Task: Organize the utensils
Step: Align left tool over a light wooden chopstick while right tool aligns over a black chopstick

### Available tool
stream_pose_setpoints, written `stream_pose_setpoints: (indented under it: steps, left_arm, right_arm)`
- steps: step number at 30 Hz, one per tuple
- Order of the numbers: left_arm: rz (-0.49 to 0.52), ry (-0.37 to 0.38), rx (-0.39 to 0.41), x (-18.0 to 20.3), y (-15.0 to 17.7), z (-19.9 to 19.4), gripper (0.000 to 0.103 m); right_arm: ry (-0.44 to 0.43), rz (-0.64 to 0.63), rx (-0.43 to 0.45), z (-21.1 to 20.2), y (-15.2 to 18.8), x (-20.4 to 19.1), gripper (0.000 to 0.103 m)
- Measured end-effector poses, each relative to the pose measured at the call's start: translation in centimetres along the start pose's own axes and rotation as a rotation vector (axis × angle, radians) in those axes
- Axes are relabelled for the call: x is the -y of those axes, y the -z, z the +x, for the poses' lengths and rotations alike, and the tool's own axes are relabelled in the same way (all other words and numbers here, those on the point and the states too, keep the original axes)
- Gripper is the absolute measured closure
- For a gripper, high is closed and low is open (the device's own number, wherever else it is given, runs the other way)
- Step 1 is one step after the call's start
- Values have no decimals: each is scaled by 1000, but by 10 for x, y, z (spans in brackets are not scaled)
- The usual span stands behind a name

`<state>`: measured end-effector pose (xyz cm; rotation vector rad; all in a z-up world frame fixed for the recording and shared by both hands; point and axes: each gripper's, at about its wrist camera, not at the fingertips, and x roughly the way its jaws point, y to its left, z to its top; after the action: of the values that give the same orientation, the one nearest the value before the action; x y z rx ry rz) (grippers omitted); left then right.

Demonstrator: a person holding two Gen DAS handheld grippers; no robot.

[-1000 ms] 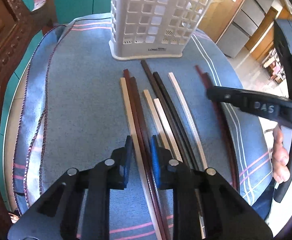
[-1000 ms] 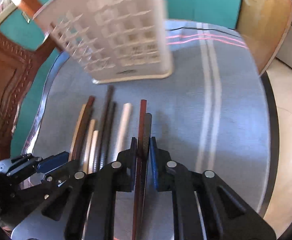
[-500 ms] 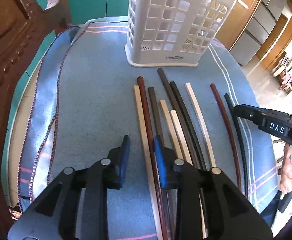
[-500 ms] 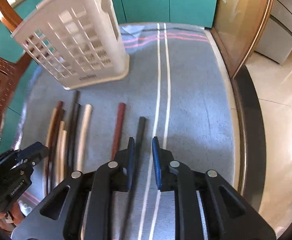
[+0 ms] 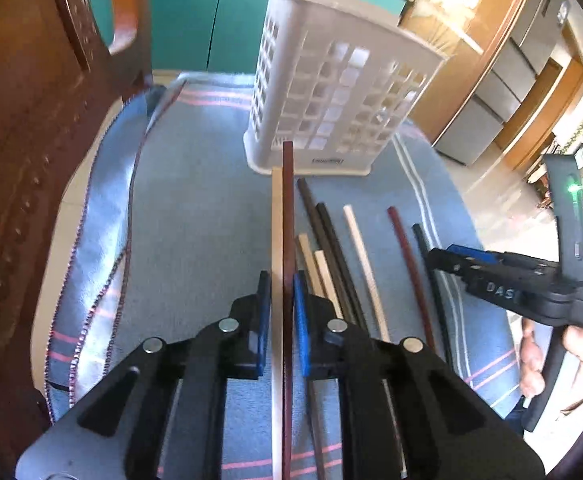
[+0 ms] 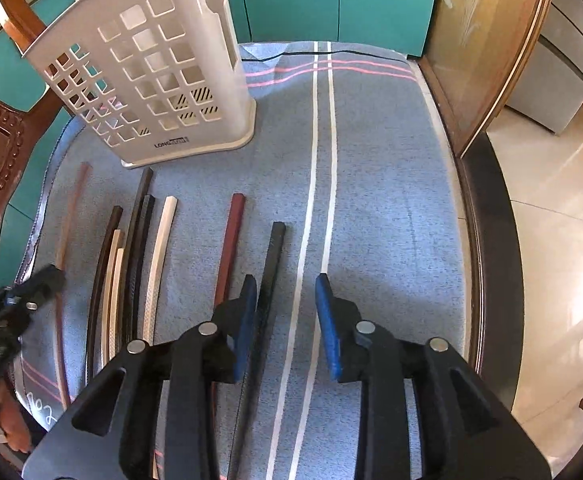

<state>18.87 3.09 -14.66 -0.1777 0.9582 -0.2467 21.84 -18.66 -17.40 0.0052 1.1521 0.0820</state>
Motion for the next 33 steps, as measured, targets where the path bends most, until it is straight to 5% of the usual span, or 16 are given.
stream_pose_setpoints:
  steps: [14, 22, 29, 33]
  left_arm:
    - [12, -173, -62, -10, -4, 29, 84]
    - [4, -112, -83, -10, -4, 34, 84]
    - [14, -130, -103, -4, 3, 36, 90]
    - [-27, -52, -72, -3, 3, 24, 90]
  right_arm:
    - [19, -19, -1, 3, -2, 0, 67]
    - [27, -26, -4, 2, 4, 1, 67]
    - [32, -32, -8, 4, 3, -3, 67]
    - [38, -42, -10, 4, 4, -5, 67]
